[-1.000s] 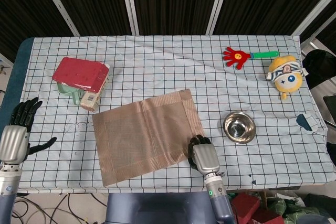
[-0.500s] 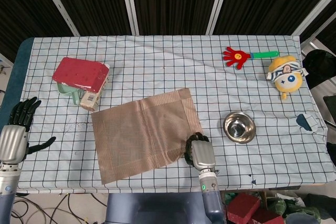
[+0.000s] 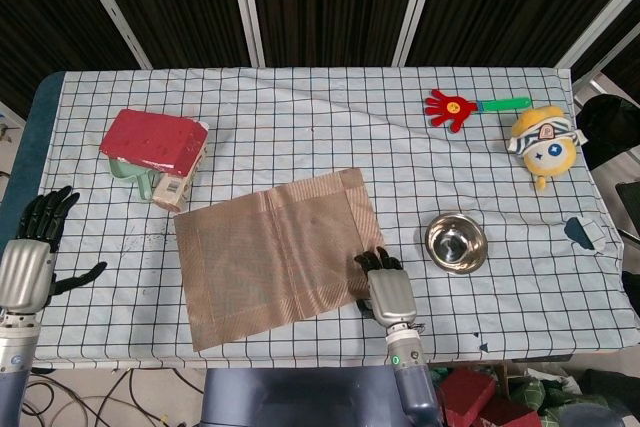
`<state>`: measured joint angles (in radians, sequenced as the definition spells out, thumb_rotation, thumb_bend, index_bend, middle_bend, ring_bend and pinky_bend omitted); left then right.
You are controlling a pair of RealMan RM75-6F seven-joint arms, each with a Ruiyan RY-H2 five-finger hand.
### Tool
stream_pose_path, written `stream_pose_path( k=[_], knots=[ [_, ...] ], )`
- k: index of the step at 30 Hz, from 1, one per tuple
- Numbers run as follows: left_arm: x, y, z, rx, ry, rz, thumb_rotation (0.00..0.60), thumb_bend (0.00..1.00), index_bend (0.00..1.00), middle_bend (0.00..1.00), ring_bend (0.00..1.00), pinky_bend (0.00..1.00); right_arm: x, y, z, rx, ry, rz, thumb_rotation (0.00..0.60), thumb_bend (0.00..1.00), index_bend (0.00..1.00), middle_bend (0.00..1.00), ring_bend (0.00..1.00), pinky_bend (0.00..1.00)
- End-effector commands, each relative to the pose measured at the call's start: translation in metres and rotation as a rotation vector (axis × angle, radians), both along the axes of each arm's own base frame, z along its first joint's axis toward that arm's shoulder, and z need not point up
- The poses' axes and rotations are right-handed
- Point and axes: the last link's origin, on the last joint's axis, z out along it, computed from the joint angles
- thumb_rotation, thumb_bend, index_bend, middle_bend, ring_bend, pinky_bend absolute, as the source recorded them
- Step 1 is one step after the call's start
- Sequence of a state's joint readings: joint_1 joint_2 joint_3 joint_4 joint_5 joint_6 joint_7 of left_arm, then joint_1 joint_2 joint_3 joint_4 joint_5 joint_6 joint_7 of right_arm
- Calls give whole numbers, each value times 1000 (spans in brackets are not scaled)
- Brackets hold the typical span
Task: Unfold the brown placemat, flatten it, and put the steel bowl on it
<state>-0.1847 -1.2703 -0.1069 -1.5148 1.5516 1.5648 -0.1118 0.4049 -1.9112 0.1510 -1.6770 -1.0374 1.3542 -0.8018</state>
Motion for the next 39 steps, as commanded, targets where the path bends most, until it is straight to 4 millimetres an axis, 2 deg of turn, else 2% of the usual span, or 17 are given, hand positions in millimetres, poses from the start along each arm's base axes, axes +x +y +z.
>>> stream_pose_path(
  k=[1,8,14,27,31,32,33,39],
  knots=[
    [0,-1,-1,-1,3,1,600,0,70,20,18,29,-2,0,6,-12,9,12,600,191,174,130,59,193],
    [1,-3,-5,-16,16,11,600,0,53,20,18,29,-15,-7,31,-78,51,55,600,185,166,120,56,193],
    [2,-4,-9,-36,46,22,600,0,48,20,18,29,-33,-12,63,-148,64,59,600,186,165,120,56,193],
    [8,-7,-13,-52,112,42,600,0,48,20,18,29,-83,-14,121,-242,80,49,600,174,166,120,56,192],
    [13,-7,-14,-62,137,56,600,0,48,21,18,29,-107,-11,138,-290,101,29,600,174,165,120,56,192],
    [16,-6,-18,-89,159,78,600,0,48,21,18,29,-119,-10,145,-314,108,7,600,174,165,120,56,192],
    [20,-5,-20,-103,170,92,600,0,48,21,18,29,-123,-10,148,-319,103,6,600,174,165,120,56,192],
    [51,4,-35,-200,290,84,600,0,50,23,18,29,-129,-14,157,-336,70,7,600,174,165,120,56,192]
  ],
)
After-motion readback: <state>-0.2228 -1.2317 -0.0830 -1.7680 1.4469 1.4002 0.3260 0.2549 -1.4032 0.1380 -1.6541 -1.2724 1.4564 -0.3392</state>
